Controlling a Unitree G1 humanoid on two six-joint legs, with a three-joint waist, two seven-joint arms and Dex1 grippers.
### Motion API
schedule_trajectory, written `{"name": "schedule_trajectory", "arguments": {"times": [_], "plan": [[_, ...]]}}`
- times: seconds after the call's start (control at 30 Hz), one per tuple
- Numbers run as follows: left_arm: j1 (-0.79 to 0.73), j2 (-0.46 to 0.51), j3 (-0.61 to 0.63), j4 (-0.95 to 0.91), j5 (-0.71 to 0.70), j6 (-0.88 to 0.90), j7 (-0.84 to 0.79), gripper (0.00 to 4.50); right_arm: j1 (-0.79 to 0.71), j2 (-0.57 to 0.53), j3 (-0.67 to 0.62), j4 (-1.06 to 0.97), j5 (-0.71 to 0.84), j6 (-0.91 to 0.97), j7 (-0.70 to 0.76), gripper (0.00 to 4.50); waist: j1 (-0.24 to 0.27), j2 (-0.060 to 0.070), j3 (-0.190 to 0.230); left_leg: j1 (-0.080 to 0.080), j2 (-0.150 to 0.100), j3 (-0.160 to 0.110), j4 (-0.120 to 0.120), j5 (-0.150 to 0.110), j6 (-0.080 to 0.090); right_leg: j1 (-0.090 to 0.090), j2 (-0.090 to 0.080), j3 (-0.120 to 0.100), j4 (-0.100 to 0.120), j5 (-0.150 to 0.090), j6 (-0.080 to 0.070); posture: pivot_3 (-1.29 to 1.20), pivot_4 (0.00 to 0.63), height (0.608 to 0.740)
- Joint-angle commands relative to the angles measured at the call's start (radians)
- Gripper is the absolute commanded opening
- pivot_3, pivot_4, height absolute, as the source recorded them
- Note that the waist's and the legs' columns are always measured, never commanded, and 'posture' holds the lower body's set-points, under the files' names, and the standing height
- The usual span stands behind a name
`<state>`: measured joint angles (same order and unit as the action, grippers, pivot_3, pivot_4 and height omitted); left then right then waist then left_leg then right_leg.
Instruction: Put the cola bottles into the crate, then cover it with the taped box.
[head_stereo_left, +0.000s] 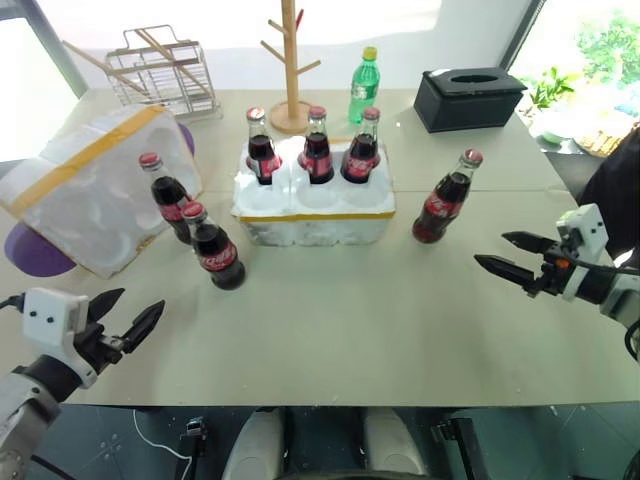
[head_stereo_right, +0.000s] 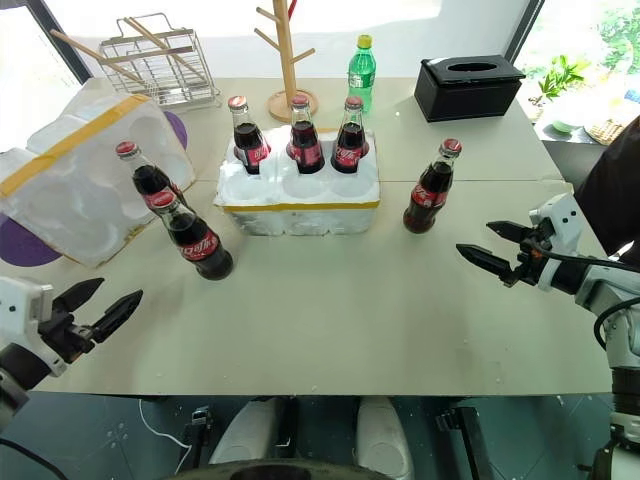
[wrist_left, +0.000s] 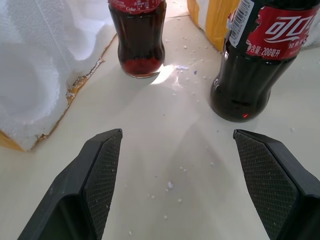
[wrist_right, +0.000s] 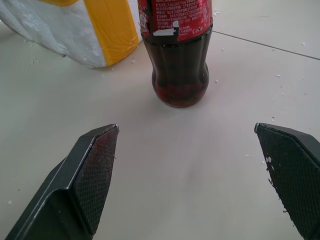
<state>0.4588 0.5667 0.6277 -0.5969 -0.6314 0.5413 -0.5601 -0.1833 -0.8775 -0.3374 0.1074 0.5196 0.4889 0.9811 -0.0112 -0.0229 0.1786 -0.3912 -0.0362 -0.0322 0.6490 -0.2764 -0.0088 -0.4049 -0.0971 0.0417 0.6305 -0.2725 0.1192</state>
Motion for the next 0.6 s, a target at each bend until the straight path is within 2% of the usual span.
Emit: {"name": "schedule_trajectory", "arguments": {"times": [0.03,0.6], "plan": [[0.007,0.001,0.002,-0.036,-0.005,-0.010,0.000,3.72,-0.022,0.007,-0.022,-0.016,0.010,-0.004,-0.012,4.50,0.000,0.000,0.000,0.000,0.000,0.000,0.000,0.000,0.000,0.000,0.000,0.000,0.000,0.000,0.000,0.00,0.150,0.740],[-0.011,0.012,0.002,-0.019,0.000,-0.005,0.021,3.72,0.003,0.021,-0.025,-0.050,0.011,-0.006,-0.017,4.50,0.000,0.000,0.000,0.000,0.000,0.000,0.000,0.000,0.000,0.000,0.000,0.000,0.000,0.000,0.001,0.00,0.150,0.740]]}}
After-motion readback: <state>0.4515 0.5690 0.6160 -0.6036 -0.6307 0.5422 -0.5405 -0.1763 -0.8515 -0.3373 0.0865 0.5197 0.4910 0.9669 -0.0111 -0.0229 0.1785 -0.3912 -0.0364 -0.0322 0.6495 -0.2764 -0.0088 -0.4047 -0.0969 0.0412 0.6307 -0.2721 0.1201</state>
